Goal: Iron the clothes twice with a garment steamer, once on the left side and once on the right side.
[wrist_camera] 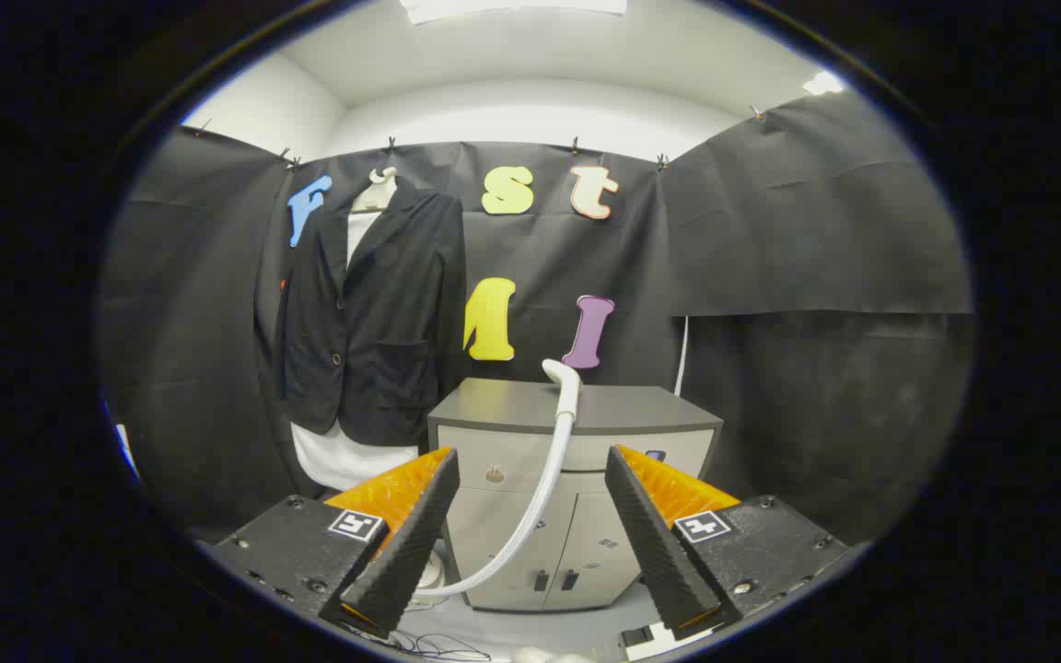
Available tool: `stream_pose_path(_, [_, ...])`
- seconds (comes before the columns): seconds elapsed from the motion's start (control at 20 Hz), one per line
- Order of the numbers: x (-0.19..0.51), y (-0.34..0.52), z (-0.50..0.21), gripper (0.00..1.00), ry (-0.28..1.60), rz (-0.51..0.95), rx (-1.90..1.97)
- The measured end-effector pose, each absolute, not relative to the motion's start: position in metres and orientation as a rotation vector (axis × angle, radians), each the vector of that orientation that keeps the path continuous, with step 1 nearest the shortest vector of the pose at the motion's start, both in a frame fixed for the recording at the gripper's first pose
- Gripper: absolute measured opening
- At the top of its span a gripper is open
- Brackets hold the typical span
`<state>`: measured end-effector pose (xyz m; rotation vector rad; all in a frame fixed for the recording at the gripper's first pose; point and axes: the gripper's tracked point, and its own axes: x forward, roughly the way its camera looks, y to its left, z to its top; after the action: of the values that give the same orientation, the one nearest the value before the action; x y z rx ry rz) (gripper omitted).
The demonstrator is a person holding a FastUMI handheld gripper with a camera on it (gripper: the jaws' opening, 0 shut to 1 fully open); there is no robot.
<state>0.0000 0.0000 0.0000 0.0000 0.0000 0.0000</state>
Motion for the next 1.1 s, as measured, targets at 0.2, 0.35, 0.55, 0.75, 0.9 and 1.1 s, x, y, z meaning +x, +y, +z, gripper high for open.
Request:
stream_pose_path(0.2, [0.002,-0.002,0.004,1.00,-0.006,-0.009,0.012])
stream_pose_path(0.35, [0.003,-0.005,0.009,1.00,-0.015,-0.019,0.009])
stream_pose_path(0.55, [0.007,-0.009,0.016,1.00,-0.025,-0.025,0.002])
stream_pose_path(0.75, [0.021,-0.019,0.028,1.00,-0.028,-0.039,0.010])
stream_pose_path(0.9, [0.046,-0.028,0.036,1.00,-0.025,-0.045,0.004])
stream_pose_path(1.1, [0.090,-0.039,0.054,1.00,-0.035,-0.046,0.002])
